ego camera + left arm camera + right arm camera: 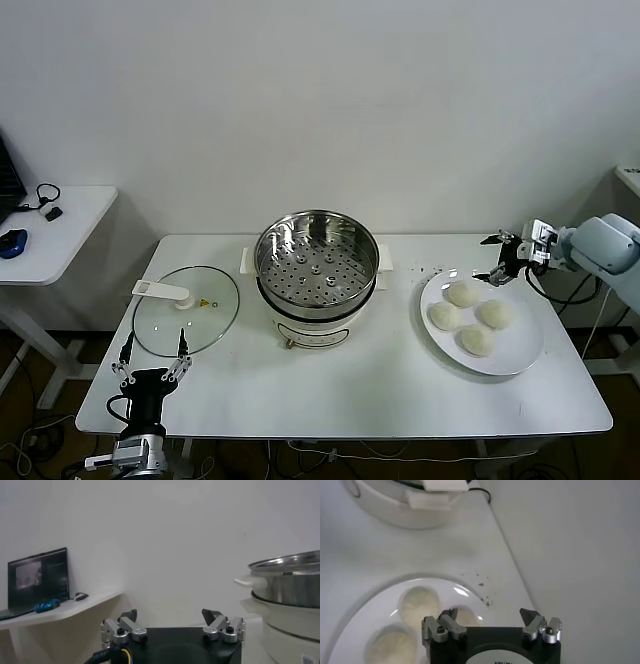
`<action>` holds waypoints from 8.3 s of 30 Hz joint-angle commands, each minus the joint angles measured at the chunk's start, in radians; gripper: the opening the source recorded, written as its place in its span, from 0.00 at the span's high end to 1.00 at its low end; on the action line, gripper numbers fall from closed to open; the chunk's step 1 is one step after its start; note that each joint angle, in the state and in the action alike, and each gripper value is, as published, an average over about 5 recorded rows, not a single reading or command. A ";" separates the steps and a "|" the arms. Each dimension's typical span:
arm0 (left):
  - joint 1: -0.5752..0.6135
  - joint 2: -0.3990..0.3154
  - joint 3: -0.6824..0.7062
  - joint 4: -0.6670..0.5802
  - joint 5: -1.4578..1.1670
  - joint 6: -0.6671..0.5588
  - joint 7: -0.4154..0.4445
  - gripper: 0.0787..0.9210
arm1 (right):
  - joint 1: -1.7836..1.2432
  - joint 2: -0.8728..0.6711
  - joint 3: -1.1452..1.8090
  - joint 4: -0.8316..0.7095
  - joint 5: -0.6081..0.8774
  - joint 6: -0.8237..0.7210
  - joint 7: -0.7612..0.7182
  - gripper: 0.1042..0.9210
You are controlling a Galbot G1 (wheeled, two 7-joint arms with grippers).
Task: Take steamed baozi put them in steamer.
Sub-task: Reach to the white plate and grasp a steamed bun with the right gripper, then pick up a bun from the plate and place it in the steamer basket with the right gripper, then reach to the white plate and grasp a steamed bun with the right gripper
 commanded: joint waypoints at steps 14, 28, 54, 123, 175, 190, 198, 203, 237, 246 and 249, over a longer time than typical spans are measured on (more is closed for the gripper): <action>-0.013 -0.049 0.006 0.037 0.002 -0.012 -0.002 0.12 | 0.383 0.246 -0.607 -0.302 0.017 0.200 -0.223 0.12; -0.023 -0.049 0.003 0.057 -0.005 -0.007 0.002 0.12 | 0.208 0.394 -0.506 -0.478 -0.008 0.215 -0.232 0.12; -0.032 -0.049 -0.003 0.091 0.018 -0.009 -0.001 0.12 | 0.042 0.461 -0.345 -0.631 -0.103 0.188 -0.198 0.12; -0.049 -0.049 -0.026 0.118 0.028 -0.026 -0.006 0.12 | 0.102 0.475 -0.375 -0.577 -0.088 0.200 -0.187 0.38; -0.071 -0.049 -0.012 0.139 0.045 -0.027 -0.028 0.12 | 0.516 1.087 -0.772 -0.554 -0.184 1.065 0.029 0.31; -0.077 -0.049 -0.009 0.162 0.046 -0.035 -0.029 0.12 | 0.347 1.163 -0.680 -0.812 -0.302 1.065 0.026 0.30; -0.083 -0.049 -0.005 0.171 0.052 -0.035 -0.029 0.12 | 0.318 1.156 -0.665 -0.828 -0.313 1.065 0.026 0.30; -0.083 -0.049 -0.009 0.175 0.052 -0.037 -0.029 0.12 | 0.304 1.155 -0.662 -0.831 -0.321 1.065 0.025 0.30; -0.069 -0.049 -0.023 0.144 0.051 -0.034 -0.028 0.12 | 0.563 1.023 -0.841 -0.638 0.081 1.065 -0.152 0.12; -0.063 -0.049 -0.017 0.141 0.058 -0.033 -0.028 0.12 | 0.628 0.921 -0.932 -0.599 0.236 0.971 -0.276 0.12; -0.061 -0.049 -0.016 0.141 0.061 -0.032 -0.027 0.12 | 0.647 0.882 -0.963 -0.566 0.266 0.875 -0.294 0.12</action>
